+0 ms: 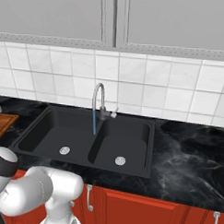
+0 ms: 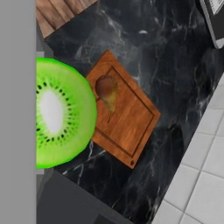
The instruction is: Pick the kiwi, pear from the sink and place them on the cutting board to airdry. Then turn off the sink faucet.
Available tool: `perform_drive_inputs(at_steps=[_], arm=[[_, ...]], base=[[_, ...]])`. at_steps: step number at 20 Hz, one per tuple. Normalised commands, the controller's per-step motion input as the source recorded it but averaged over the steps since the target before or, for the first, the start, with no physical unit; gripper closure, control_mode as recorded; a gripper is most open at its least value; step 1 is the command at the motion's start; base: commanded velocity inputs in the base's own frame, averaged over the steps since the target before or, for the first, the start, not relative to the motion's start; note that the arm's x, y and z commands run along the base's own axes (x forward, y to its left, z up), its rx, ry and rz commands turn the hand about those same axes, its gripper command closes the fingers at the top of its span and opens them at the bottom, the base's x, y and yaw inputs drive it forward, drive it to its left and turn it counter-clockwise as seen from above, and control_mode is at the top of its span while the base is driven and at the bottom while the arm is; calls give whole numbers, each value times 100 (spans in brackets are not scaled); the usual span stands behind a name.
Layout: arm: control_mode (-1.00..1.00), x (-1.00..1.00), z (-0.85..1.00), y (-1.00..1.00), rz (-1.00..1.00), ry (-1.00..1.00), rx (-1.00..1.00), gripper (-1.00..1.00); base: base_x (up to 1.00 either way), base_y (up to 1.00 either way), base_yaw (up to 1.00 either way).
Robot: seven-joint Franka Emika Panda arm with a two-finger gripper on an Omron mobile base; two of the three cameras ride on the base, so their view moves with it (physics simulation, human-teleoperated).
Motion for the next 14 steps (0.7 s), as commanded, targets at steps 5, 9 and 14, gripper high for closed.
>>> perform_drive_inputs(at_steps=[5,9,14], arm=[[-100,15,-22,11,-3,2,0,100],[-100,15,-22,14,-3,3,0,100],[-100,19,-18,12,-4,3,0,100]], base=[[0,0,0],[0,0,0],[0,0,0]])
